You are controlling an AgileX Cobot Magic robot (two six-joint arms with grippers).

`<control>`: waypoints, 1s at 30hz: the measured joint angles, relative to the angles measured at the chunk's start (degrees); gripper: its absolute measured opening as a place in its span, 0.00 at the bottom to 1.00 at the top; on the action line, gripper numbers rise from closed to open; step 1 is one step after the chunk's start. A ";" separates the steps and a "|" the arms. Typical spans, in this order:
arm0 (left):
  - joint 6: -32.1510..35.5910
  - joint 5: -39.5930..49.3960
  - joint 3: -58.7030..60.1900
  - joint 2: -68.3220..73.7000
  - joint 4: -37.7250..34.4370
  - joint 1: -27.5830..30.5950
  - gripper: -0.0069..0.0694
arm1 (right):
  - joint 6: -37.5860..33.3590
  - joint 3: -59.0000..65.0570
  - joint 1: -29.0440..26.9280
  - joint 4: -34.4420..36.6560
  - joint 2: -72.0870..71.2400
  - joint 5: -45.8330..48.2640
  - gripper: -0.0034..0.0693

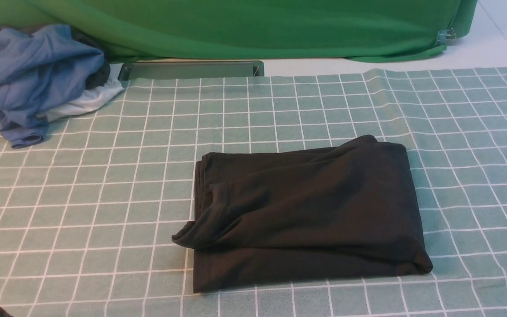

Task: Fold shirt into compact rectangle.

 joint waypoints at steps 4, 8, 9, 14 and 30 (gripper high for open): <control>0.00 -4.17 3.36 -0.33 0.40 -1.20 0.14 | 0.00 0.00 0.00 0.00 0.00 0.00 0.37; -0.28 -5.04 3.93 -0.36 0.07 -1.20 0.14 | 0.00 0.00 0.00 0.00 0.00 0.00 0.37; -0.38 -4.50 3.93 -0.36 0.07 -1.20 0.14 | 0.00 0.00 0.00 0.00 0.00 0.00 0.37; -0.42 -0.35 3.93 -0.36 0.00 -1.20 0.14 | 0.00 0.00 0.00 0.00 0.00 0.00 0.37; -0.56 0.21 3.93 -0.36 -0.06 -1.20 0.14 | 0.00 0.00 0.00 0.00 0.00 0.00 0.37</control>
